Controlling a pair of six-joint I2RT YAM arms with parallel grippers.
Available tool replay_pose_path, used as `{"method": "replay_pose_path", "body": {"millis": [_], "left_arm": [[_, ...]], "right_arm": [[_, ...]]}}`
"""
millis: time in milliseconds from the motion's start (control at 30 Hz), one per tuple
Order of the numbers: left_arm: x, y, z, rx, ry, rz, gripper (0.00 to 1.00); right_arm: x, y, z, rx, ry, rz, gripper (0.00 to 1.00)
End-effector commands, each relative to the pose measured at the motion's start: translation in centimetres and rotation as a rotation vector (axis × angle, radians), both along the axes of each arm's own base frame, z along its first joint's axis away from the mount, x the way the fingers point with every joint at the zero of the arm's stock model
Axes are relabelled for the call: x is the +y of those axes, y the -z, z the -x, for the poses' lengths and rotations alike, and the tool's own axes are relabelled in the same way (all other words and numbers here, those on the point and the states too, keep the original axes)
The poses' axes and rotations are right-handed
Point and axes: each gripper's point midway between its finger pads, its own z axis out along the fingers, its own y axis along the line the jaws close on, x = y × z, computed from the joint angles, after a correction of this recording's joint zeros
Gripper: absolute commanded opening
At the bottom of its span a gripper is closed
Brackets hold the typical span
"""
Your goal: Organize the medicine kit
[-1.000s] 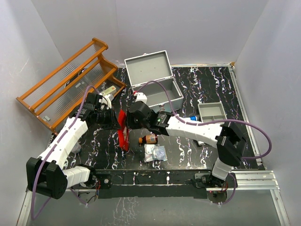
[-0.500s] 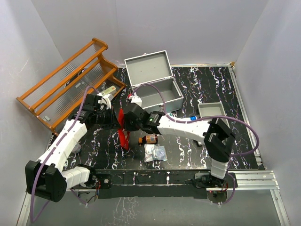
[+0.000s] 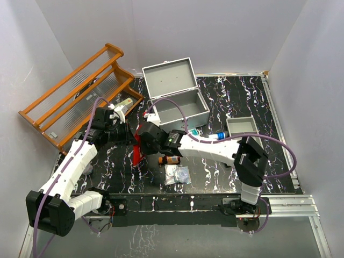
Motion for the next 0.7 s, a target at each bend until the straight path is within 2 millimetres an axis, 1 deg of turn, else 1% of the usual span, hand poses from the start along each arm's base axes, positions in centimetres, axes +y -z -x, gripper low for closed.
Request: {"method": "replay_pose_path", "body": {"millis": [0, 100, 200, 300, 400, 567, 667], "left_arm": [[0.0, -0.8, 0.0, -0.046, 0.002, 0.007, 0.00], [0.0, -0.7, 0.0, -0.043, -0.001, 0.011, 0.00], [-0.1, -0.7, 0.0, -0.045, -0.003, 0.016, 0.00], [-0.2, -0.8, -0.1, -0.047, -0.001, 0.022, 0.00], [-0.2, -0.9, 0.0, -0.047, -0.001, 0.023, 0.00], [-0.3, -1.0, 0.1, -0.052, 0.000, 0.035, 0.00], [-0.4, -1.0, 0.1, -0.052, 0.001, 0.040, 0.00]], "right_arm": [[-0.3, -5.4, -1.2, -0.092, 0.087, -0.123, 0.23], [-1.3, -6.0, -2.1, -0.132, 0.153, -0.117, 0.30], [-1.4, -5.8, -2.7, -0.140, 0.196, -0.117, 0.33], [-0.7, -5.1, -2.8, -0.129, 0.186, -0.108, 0.34], [0.0, -3.7, -3.0, -0.112, 0.179, -0.086, 0.31], [0.7, -3.1, -2.7, -0.096, 0.144, -0.083, 0.29], [1.6, -3.0, -2.0, -0.085, 0.079, -0.112, 0.32]]}}
